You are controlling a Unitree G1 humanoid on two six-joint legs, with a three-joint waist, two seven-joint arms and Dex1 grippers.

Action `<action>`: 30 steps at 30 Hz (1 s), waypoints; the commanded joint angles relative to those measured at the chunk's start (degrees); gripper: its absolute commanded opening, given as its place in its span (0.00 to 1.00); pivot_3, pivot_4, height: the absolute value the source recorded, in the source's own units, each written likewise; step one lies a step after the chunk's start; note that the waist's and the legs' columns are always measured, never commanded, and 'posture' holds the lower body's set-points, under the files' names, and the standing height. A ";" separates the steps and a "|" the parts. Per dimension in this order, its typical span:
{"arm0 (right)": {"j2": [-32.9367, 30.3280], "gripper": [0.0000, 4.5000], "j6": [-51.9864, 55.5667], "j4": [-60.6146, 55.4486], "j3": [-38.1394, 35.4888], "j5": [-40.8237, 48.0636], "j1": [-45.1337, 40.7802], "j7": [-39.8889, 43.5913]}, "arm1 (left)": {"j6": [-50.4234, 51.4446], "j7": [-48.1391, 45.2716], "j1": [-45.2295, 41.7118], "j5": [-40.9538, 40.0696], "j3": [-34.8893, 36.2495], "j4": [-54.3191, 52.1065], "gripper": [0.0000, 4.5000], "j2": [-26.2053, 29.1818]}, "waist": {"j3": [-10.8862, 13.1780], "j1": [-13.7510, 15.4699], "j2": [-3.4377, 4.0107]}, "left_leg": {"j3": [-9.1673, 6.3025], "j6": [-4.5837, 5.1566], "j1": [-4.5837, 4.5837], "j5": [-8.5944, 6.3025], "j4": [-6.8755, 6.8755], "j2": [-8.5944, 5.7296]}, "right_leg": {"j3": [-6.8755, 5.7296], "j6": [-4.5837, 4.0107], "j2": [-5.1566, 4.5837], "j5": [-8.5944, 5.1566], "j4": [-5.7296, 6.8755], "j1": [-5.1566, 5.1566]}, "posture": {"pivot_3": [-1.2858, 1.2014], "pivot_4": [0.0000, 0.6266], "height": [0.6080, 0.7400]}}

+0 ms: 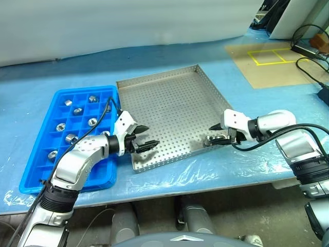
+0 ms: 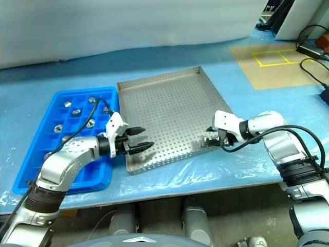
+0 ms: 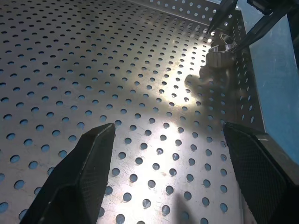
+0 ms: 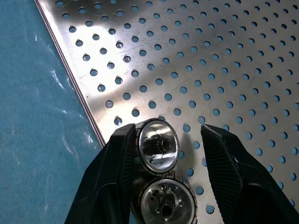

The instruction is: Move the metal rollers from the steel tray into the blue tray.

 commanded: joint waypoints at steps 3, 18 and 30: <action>-0.39 0.52 -1.04 -0.22 1.30 -1.51 2.57 0.04 | -0.71 0.51 -0.51 -0.35 0.50 -1.78 0.86 -0.33 | -0.02 0.36 0.01 | 0.00 0.02 0.01 -0.01 -0.01 0.01 | -0.02 0.00 0.00 0.00 -0.04 0.03 | 0.44 0.24 1.00; 1.13 0.52 -0.55 -0.12 3.32 -2.42 2.46 1.24 | -1.35 0.82 -0.22 -0.08 0.85 -1.26 0.86 -0.48 | -0.05 0.77 0.00 | 0.00 0.08 0.06 -0.05 -0.02 0.02 | -0.05 0.00 -0.01 0.00 -0.12 0.14 | 0.45 0.24 1.00; -1.81 0.52 -1.65 3.72 6.00 -5.03 1.53 5.86 | 0.64 3.07 0.11 -0.58 0.59 -4.37 0.86 -0.74 | -0.26 2.88 -0.01 | 0.00 0.09 0.11 -0.06 -0.10 0.00 | -0.07 0.00 -0.07 -0.02 -0.18 0.20 | 0.45 0.24 1.00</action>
